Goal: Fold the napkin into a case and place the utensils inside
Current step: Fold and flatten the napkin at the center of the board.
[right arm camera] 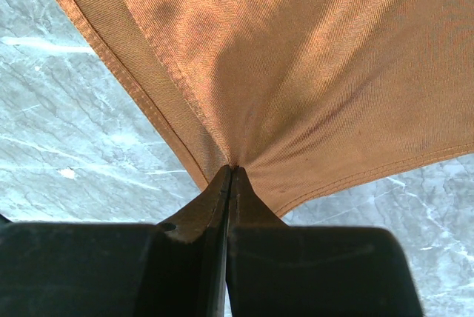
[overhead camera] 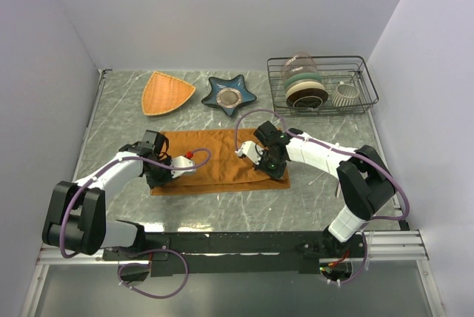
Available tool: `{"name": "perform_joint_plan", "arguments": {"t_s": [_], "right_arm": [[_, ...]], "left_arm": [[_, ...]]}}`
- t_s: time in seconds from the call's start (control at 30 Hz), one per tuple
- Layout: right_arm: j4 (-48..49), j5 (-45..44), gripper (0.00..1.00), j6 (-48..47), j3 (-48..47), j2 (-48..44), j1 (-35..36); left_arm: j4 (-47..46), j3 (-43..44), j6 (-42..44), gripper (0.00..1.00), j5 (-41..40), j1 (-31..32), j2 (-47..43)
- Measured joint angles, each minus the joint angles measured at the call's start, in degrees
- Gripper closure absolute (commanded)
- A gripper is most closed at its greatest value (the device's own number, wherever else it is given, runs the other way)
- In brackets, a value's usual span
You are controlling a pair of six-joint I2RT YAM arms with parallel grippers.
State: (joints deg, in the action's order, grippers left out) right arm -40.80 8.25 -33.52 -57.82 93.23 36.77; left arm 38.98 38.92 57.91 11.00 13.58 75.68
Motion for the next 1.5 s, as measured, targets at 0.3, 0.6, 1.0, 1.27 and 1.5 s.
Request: {"name": "perform_joint_plan", "arguments": {"t_s": [0.3, 0.6, 1.0, 1.27, 1.5], "right_arm": [[-0.17, 0.0, 1.0, 0.0, 0.0, 0.0, -0.02], [-0.37, 0.0, 1.0, 0.0, -0.04, 0.0, -0.02], [-0.85, -0.02, 1.0, -0.5, -0.04, 0.0, -0.24], [-1.31, 0.15, 1.0, -0.74, -0.07, -0.37, -1.31], [-1.81, 0.48, 1.0, -0.85, -0.07, -0.44, -1.31]], "left_arm": [[-0.44, 0.0, 0.09, 0.65, -0.33, 0.0, 0.61], [-1.64, -0.11, 0.83, 0.92, -0.63, 0.0, 1.42], [0.76, 0.74, 0.9, 0.95, -0.37, 0.02, 0.52], [3.69, 1.6, 0.92, 0.95, -0.26, 0.17, -3.1], [5.68, 1.62, 0.85, 0.97, 0.72, 0.28, -3.19]]}}
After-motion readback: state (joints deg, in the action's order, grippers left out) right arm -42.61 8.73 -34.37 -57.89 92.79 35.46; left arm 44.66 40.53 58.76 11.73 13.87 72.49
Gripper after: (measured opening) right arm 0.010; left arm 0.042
